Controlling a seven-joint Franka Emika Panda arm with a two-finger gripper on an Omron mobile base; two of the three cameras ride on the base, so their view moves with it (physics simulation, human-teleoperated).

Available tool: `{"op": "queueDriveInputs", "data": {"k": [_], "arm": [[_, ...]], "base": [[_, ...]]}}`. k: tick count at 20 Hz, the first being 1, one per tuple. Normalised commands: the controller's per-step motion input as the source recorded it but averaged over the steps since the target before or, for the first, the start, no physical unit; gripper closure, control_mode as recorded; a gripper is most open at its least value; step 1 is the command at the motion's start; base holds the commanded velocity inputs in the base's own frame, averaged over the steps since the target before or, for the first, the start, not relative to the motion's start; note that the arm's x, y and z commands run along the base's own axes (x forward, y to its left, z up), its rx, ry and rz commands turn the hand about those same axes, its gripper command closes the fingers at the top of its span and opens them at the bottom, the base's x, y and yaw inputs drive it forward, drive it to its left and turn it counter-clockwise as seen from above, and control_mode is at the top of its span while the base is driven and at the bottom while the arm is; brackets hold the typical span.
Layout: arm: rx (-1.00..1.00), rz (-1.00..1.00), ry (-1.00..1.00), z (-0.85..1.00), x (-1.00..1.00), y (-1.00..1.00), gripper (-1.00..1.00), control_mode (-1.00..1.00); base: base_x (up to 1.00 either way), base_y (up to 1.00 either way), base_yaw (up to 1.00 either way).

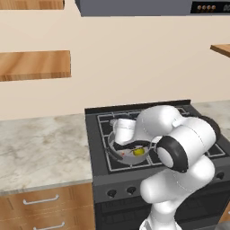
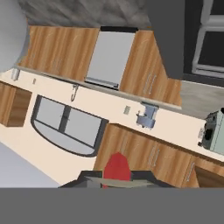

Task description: Put the carrot and lemon in the pot. Retrieve the spatula and lightly stir the vegetables in the pot.

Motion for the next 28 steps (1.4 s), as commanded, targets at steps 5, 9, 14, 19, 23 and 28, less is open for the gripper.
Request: {"op": "queueDriveInputs", "data": {"k": [5,9,14,19,23,28], "arm": [[0.10,0.03,0.01,0.67,-0.06,-0.24,1.00,-1.00],[0.09,0.00,0.01,0.53,0.02,-0.22,1.00,-1.00],[0.00,0.05,0.13,0.00,-0.29,-0.29,1.00,-1.00],[0.00,0.11,0.10,0.05,-0.09,-0.06,1.00,-1.00],[0.00,0.02,-0.01,0.00,0.21,0.00,1.00,-1.00],[0.00,0.00,-0.06,-0.26,0.76,0.10,1.00,-1.00]], "base": [[0.00,0.00,0.00],[0.00,0.00,0.00],[0.00,0.00,0.00],[0.00,0.00,0.00],[0.00,0.00,0.00],[0.00,0.00,0.00]]}}
